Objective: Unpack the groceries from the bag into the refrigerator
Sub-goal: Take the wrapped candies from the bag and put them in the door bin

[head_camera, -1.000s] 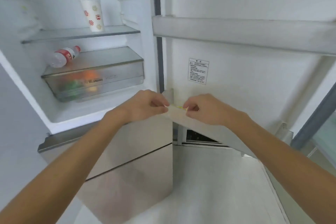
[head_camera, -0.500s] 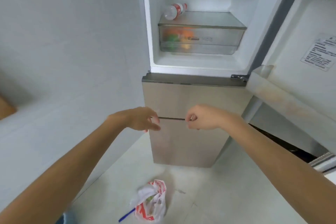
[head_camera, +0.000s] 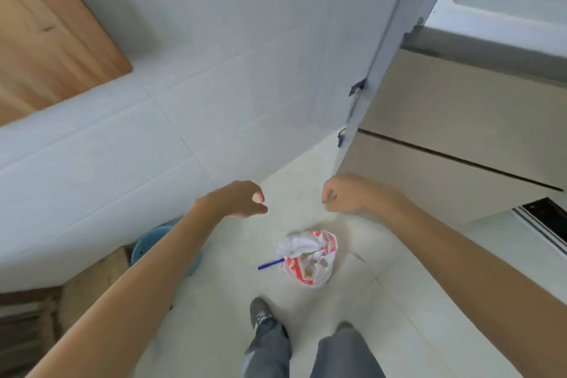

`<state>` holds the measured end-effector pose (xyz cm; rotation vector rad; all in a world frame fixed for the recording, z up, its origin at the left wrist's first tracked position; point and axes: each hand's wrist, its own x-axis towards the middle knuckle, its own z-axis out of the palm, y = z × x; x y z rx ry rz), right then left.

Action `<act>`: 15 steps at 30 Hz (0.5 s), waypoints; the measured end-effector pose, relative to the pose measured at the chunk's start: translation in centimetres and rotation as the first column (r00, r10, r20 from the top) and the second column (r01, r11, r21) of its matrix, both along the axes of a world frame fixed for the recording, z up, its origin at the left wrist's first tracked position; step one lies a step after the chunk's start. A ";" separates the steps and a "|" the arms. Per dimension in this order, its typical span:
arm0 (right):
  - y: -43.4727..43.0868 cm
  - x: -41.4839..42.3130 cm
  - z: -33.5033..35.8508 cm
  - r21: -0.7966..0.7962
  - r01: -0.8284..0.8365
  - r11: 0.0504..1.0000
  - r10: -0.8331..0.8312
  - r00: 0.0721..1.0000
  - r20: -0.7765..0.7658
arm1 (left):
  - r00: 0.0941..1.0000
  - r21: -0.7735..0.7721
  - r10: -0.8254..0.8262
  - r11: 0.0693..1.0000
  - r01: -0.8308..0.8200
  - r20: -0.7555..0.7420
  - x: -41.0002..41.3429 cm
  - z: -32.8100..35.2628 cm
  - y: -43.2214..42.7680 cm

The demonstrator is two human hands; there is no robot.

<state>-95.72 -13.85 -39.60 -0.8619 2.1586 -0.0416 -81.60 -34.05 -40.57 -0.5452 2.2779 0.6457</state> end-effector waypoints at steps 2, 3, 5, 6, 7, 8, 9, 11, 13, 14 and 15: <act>-1.0 0.3 -3.9 0.047 -0.016 0.999 0.014 0.999 0.034 | 0.999 0.026 0.007 1.000 -0.008 0.037 0.3 -3.9 -0.4; -1.3 0.3 -6.0 0.074 -0.020 0.997 0.017 0.999 0.044 | 0.998 0.048 0.017 0.999 -0.020 0.056 0.5 -5.9 -0.4; -1.7 -0.1 -10.5 0.108 -0.042 0.993 0.037 0.998 0.056 | 0.995 0.089 0.043 0.995 -0.051 0.095 1.0 -10.4 0.0; -1.6 -0.4 -12.9 0.124 -0.050 0.991 0.042 0.997 0.063 | 0.992 0.101 0.054 0.993 -0.066 0.115 1.2 -12.7 0.4; -1.4 -0.6 -15.4 0.135 -0.051 0.990 0.042 0.996 0.073 | 0.990 0.108 0.067 0.991 -0.081 0.128 1.4 -15.1 0.9; -1.4 -0.8 -17.9 0.138 -0.060 0.989 0.049 0.996 0.081 | 0.988 0.113 0.089 0.988 -0.104 0.130 1.5 -17.7 1.4; -1.2 -1.0 -20.7 0.141 -0.065 0.988 0.053 0.995 0.087 | 0.985 0.120 0.121 0.983 -0.136 0.122 1.5 -20.4 1.9; -0.4 -1.0 -26.9 0.155 -0.063 0.986 0.047 0.993 0.104 | 0.976 0.141 0.195 0.968 -0.208 0.098 1.1 -26.0 3.4; 1.0 -0.5 -34.1 0.177 -0.074 0.981 0.051 0.991 0.127 | 0.961 0.144 0.270 0.950 -0.276 0.059 0.5 -32.3 5.5; 1.9 -0.1 -37.6 0.177 -0.082 0.981 0.057 0.988 0.141 | 0.952 0.146 0.305 0.940 -0.307 0.039 0.2 -35.8 6.8; 2.8 0.3 -41.0 0.179 -0.084 0.980 0.057 0.986 0.154 | 0.943 0.147 0.331 0.932 -0.332 0.031 -0.2 -39.3 8.1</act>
